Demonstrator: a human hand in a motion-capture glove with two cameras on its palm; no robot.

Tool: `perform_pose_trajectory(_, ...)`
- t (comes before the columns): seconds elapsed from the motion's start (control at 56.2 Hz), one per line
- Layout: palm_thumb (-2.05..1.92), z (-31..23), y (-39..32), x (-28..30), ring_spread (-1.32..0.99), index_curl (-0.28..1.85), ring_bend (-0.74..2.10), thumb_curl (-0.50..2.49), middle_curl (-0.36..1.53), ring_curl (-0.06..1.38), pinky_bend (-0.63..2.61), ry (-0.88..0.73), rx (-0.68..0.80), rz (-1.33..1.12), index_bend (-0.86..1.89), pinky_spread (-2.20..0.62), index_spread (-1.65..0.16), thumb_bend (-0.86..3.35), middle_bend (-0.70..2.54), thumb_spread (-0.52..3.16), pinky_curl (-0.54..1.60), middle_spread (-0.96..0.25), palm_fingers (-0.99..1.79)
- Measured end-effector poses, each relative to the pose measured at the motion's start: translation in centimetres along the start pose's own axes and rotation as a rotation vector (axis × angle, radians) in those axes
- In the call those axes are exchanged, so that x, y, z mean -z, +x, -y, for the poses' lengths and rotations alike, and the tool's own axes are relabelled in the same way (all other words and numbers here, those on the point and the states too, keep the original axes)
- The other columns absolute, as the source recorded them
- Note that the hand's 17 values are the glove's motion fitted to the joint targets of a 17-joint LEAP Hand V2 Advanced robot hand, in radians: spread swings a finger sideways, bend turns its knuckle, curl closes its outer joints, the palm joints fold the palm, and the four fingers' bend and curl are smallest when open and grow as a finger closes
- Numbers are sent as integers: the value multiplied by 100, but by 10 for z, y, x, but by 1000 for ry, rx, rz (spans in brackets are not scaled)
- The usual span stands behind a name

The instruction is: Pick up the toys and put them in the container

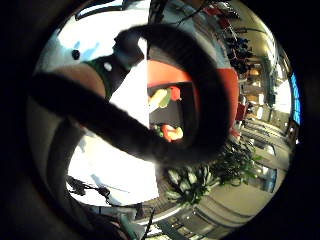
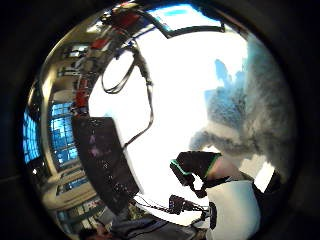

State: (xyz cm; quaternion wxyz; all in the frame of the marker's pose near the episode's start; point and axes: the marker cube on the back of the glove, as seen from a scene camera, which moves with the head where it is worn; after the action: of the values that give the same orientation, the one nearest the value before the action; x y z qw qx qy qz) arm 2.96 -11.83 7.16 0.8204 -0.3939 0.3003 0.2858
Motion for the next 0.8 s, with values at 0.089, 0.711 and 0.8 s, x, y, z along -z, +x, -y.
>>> perform_pose_trajectory(0.089,18,2,-2,-11,-2,29,24,39,33,35,126,31,-19,25,16,4,-30,0,14,111,39,6,0)
perform_pose_trajectory(0.711,73,-11,-43,34,-26,43,88,53,52,51,114,313,94,31,16,-41,-17,24,34,128,39,-28,97)
perform_pose_trajectory(0.8,74,-23,-57,81,-27,44,90,54,55,51,115,349,256,66,16,-41,-16,23,33,127,40,-30,97)
